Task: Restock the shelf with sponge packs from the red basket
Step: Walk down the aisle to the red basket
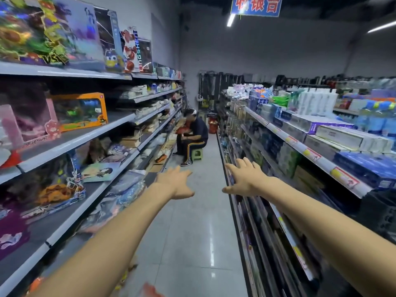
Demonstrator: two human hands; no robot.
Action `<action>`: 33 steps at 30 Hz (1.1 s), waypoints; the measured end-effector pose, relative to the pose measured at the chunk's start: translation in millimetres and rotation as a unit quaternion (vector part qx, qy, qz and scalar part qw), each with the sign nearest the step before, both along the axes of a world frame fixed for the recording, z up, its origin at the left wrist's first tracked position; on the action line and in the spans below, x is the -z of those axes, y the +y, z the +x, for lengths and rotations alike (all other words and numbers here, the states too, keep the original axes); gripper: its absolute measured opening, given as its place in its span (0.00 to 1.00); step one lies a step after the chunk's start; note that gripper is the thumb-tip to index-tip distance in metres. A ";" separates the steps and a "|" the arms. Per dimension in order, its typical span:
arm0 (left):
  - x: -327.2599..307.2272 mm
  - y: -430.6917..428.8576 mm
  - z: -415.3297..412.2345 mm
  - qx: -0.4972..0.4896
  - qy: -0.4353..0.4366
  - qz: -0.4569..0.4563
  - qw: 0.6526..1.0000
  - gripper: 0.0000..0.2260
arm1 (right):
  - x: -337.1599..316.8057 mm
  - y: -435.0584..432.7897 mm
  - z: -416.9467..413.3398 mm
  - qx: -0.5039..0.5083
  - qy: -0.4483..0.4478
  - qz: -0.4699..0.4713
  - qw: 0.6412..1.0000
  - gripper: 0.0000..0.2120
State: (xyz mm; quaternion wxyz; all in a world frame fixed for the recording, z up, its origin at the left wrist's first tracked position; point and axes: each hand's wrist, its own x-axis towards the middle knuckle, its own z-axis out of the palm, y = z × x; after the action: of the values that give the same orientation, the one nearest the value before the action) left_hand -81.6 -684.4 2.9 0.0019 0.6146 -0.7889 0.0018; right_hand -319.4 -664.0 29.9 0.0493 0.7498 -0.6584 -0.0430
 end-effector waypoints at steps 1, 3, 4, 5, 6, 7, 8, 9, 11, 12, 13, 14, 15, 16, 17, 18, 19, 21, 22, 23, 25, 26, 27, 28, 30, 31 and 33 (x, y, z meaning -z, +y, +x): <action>2.3 -20.3 0.7 -0.001 -0.002 0.002 1.000 0.37 | -0.1 -20.8 -1.2 0.001 -0.003 -0.001 1.000 0.46; 8.9 -61.6 2.0 -0.001 -0.001 0.004 1.000 0.37 | 1.3 -63.1 -3.6 0.002 -0.010 -0.007 1.000 0.45; 14.1 -82.8 2.3 -0.003 0.000 0.004 1.000 0.38 | 4.5 -85.3 -4.8 0.002 -0.015 -0.007 1.000 0.45; 20.3 -104.7 2.3 -0.006 0.002 0.005 1.000 0.39 | 9.2 -107.7 -5.6 0.003 -0.018 -0.004 1.000 0.45; 26.3 -126.6 1.6 -0.009 0.005 0.008 1.000 0.40 | 15.0 -131.1 -6.7 0.001 -0.019 0.001 1.000 0.45; 32.2 -149.0 -0.5 -0.013 0.007 0.014 1.000 0.41 | 21.5 -155.2 -8.1 -0.001 -0.019 0.007 1.000 0.45; 37.4 -171.5 -3.8 -0.015 0.007 0.022 1.000 0.42 | 28.4 -179.9 -9.6 -0.001 -0.022 0.015 1.000 0.45; 42.1 -194.8 -8.6 -0.015 0.007 0.032 0.999 0.44 | 34.9 -204.9 -11.5 0.002 -0.028 0.027 0.999 0.45; 45.9 -246.2 -20.8 -0.013 0.000 0.046 0.999 0.46 | 41.7 -259.0 -17.3 0.010 -0.045 0.048 0.998 0.45; 44.6 -273.4 -27.0 -0.016 -0.008 0.053 0.998 0.46 | 41.4 -287.1 -21.2 0.014 -0.053 0.055 0.997 0.45; 40.8 -301.0 -32.6 -0.021 -0.018 0.059 0.998 0.45 | 38.5 -316.2 -25.4 0.014 -0.060 0.056 0.997 0.46; 35.9 -327.4 -37.6 -0.024 -0.028 0.061 0.997 0.45 | 35.2 -345.3 -30.2 0.014 -0.067 0.053 0.996 0.46; 30.1 -353.0 -42.6 -0.025 -0.034 0.057 0.997 0.44 | 31.7 -372.8 -35.2 0.015 -0.073 0.046 0.996 0.45; 23.3 -377.5 -47.3 -0.023 -0.032 0.045 0.998 0.43 | 27.7 -399.6 -40.4 0.015 -0.080 0.037 0.996 0.45; 16.8 -400.3 -51.4 -0.018 -0.030 0.033 0.999 0.42 | 24.1 -424.6 -45.0 0.015 -0.089 0.027 0.996 0.44; 11.3 -421.8 -55.0 -0.010 -0.034 0.024 0.999 0.42 | 21.9 -447.7 -48.7 0.014 -0.099 0.023 0.995 0.44; 7.7 -442.9 -58.0 -0.002 -0.045 0.020 0.999 0.42 | 20.9 -468.2 -51.3 0.013 -0.108 0.029 0.994 0.44; 4.5 -485.2 -61.9 -0.005 -0.064 0.022 0.998 0.43 | 22.1 -506.5 -55.0 0.008 -0.112 0.060 0.992 0.45; 4.0 -507.2 -63.3 -0.010 -0.065 0.027 0.997 0.43 | 24.2 -526.0 -57.3 0.008 -0.108 0.074 0.991 0.45; 3.9 -530.1 -64.6 -0.015 -0.065 0.032 0.997 0.43 | 26.7 -546.3 -60.0 0.008 -0.105 0.080 0.991 0.45; 6.4 -574.8 -67.9 -0.013 -0.067 0.037 0.997 0.44 | 33.1 -589.0 -65.2 0.006 -0.102 0.069 0.992 0.45; 9.8 -596.5 -69.7 -0.009 -0.067 0.040 0.997 0.44 | 37.2 -610.8 -67.2 0.006 -0.099 0.062 0.993 0.45; 15.0 -619.6 -71.2 -0.008 -0.066 0.046 0.997 0.44 | 42.2 -633.6 -69.0 0.007 -0.094 0.057 0.994 0.44; 20.9 -644.0 -72.2 -0.010 -0.063 0.052 0.997 0.44 | 47.4 -656.8 -70.5 0.011 -0.088 0.055 0.995 0.44; 32.1 -696.3 -72.7 -0.014 -0.058 0.072 0.996 0.44 | 58.5 -704.8 -73.2 0.020 -0.070 0.062 0.995 0.45; 36.0 -724.1 -72.3 -0.013 -0.054 0.081 0.995 0.45 | 62.3 -730.5 -74.2 0.022 -0.059 0.067 0.996 0.46; 38.1 -781.6 -72.1 -0.008 -0.044 0.091 0.995 0.45 | 61.9 -786.4 -75.9 0.023 -0.034 0.072 0.997 0.47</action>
State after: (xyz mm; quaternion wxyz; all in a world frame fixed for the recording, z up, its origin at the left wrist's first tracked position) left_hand -153.8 -1466.0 -35.3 -0.0883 0.6179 -0.7802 -0.0427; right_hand -395.3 -1450.4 -32.0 -0.0281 0.7371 -0.6720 -0.0659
